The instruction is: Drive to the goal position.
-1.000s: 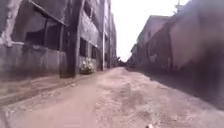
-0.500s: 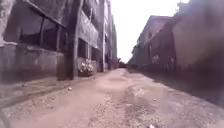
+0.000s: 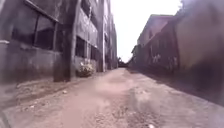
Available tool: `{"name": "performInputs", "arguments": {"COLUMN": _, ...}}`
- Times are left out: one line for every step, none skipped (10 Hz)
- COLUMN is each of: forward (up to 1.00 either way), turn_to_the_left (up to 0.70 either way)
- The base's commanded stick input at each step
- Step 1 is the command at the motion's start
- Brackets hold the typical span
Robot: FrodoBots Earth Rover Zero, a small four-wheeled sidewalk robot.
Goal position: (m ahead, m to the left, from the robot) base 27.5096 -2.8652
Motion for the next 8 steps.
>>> {"name": "performInputs", "arguments": {"forward": 0.6, "turn_to_the_left": -0.15}}
{"name": "performInputs", "arguments": {"forward": 0.6, "turn_to_the_left": -0.15}}
{"name": "performInputs", "arguments": {"forward": 0.6, "turn_to_the_left": -0.15}}
{"name": "performInputs", "arguments": {"forward": 0.6, "turn_to_the_left": -0.15}}
{"name": "performInputs", "arguments": {"forward": 0.6, "turn_to_the_left": -0.13}}
{"name": "performInputs", "arguments": {"forward": 0.6, "turn_to_the_left": -0.03}}
{"name": "performInputs", "arguments": {"forward": 0.6, "turn_to_the_left": 0.0}}
{"name": "performInputs", "arguments": {"forward": 0.6, "turn_to_the_left": 0.0}}
